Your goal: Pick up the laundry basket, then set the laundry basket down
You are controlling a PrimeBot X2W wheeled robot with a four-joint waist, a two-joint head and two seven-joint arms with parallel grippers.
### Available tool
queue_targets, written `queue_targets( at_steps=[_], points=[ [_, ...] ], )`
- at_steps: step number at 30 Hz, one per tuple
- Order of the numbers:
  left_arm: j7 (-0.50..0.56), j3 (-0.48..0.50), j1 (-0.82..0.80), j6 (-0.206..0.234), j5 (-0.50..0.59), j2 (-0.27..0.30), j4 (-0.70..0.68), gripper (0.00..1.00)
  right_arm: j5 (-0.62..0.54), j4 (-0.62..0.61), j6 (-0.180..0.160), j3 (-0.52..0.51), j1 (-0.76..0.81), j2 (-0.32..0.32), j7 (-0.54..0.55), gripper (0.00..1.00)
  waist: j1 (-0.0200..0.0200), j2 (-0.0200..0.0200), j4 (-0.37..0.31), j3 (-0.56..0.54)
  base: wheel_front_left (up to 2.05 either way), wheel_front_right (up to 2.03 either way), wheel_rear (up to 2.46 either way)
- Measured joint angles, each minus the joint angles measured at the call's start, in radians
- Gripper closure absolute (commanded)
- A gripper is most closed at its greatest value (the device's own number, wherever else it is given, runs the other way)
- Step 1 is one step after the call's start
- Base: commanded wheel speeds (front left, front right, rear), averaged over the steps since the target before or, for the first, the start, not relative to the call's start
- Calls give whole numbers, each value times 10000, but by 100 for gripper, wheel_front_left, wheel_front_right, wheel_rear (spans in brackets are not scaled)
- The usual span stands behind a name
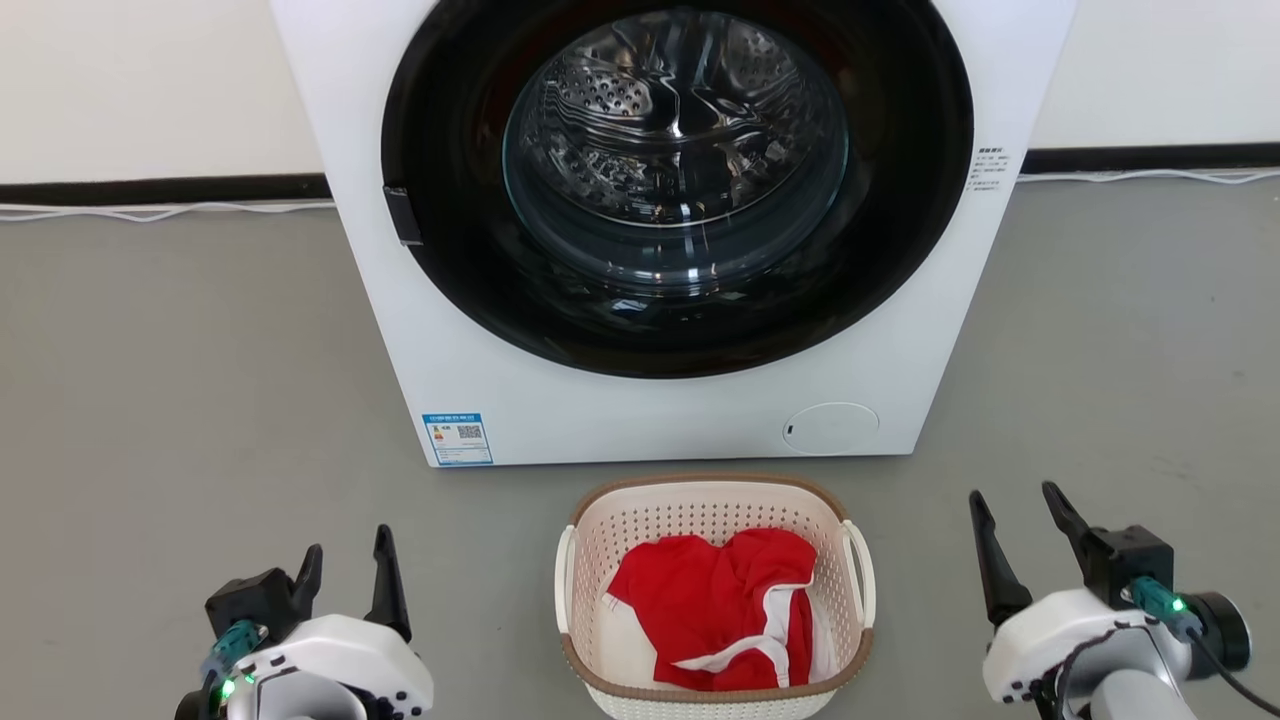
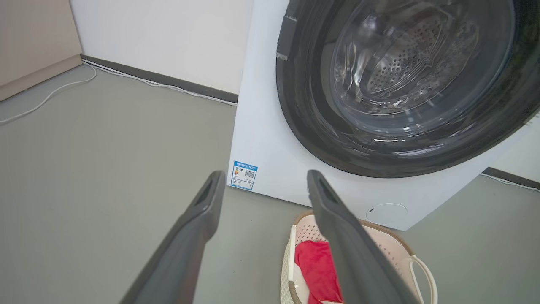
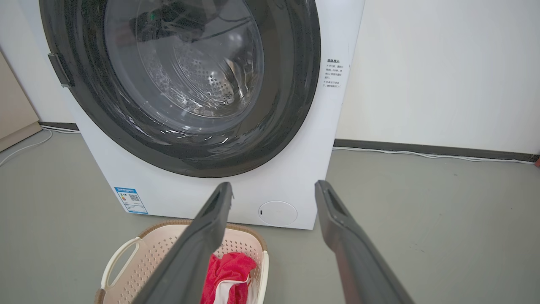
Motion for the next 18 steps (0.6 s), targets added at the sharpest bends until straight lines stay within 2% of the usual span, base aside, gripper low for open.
queue_targets(
  at_steps=[15,16,18],
  points=[
    [0,362,396,-104,-100,2,-136,0,-146,-109,0,-303,268,67,0,0,0,0,0,-364,0,0,0],
    [0,387,403,-113,-136,-2,-119,100,-146,-100,0,-301,277,81,0,100,0,0,2,-380,0,0,0],
    [2,389,520,-111,-134,-33,67,100,-146,81,-8,-295,403,138,17,100,0,-1,3,-384,0,0,0]
  ],
)
